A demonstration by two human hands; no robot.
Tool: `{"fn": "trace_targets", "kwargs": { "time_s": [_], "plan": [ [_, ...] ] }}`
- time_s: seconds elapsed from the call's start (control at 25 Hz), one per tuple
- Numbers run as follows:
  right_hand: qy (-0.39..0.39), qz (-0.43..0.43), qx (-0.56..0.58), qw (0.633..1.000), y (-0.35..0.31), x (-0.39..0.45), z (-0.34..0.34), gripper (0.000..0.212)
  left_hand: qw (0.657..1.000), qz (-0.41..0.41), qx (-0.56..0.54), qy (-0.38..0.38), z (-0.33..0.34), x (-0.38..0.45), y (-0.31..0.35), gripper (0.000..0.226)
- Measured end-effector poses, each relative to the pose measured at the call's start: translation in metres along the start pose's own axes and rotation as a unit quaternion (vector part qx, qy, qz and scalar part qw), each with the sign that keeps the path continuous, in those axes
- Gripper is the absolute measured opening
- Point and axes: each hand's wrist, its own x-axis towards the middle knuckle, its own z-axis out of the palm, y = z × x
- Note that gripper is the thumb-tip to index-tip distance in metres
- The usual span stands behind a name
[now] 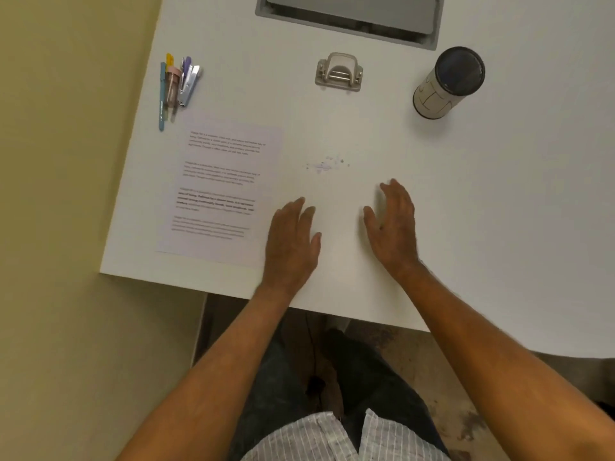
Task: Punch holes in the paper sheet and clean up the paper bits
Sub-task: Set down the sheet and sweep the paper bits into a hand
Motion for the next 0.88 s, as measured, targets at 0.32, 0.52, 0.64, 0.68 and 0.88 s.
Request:
{"fn": "trace_targets", "kwargs": {
  "time_s": [0.32,0.52,0.64,0.68,0.88],
  "plan": [
    [-0.015,-0.105,-0.123,0.987,0.018,0.072,0.012,0.076,0.996,-0.006,0.085,0.003,0.057,-0.014,-0.015,0.068],
    [-0.032,-0.173,-0.143,0.974,-0.009,0.116,0.028,0.078,0.995,0.002,0.091,0.035,0.067,-0.015,-0.021,0.068],
    [-0.077,-0.252,-0.161,0.951,-0.029,0.126,0.04,0.076,0.995,0.006,0.095,0.04,0.067,-0.016,-0.022,0.067],
    [-0.097,-0.283,-0.166,0.94,-0.034,0.126,0.042,0.074,0.995,0.009,0.095,0.041,0.067,-0.016,-0.021,0.067],
    [-0.183,-0.423,-0.175,0.87,-0.051,0.101,0.049,0.065,0.995,0.019,0.089,0.046,0.06,-0.024,-0.023,0.066]
  ]
}}
